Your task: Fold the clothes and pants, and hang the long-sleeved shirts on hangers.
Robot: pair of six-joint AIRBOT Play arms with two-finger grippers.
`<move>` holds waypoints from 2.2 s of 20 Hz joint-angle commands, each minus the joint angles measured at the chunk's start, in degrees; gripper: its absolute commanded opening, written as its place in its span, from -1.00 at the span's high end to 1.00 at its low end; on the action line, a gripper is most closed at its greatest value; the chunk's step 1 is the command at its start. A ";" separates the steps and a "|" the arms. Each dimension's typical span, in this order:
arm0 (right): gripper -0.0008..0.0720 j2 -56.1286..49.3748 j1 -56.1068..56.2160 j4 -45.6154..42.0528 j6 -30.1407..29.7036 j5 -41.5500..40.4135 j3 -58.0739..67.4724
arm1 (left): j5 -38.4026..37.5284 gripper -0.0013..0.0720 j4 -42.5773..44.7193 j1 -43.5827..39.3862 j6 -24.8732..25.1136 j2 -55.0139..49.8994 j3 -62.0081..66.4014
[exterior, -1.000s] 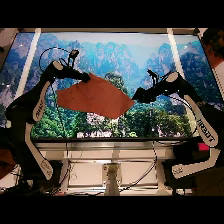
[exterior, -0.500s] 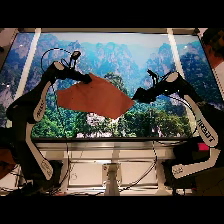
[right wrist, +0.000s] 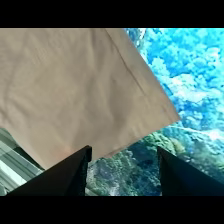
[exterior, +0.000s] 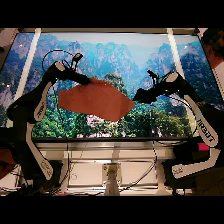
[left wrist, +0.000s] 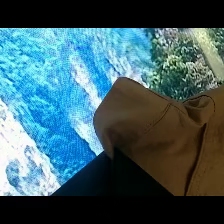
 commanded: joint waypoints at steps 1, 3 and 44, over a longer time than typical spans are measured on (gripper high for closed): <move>-0.33 0.07 0.00 -0.63 -0.24 -0.13 0.07 | -0.50 0.93 0.63 -0.11 2.10 0.72 0.00; -0.33 0.28 0.00 -0.76 -0.85 -0.11 0.07 | -0.46 0.93 0.63 -0.52 2.23 2.03 0.00; 0.54 -4.39 6.40 14.40 7.04 -29.73 -6.03 | 2.32 0.93 7.89 -1.53 -11.85 8.98 -0.04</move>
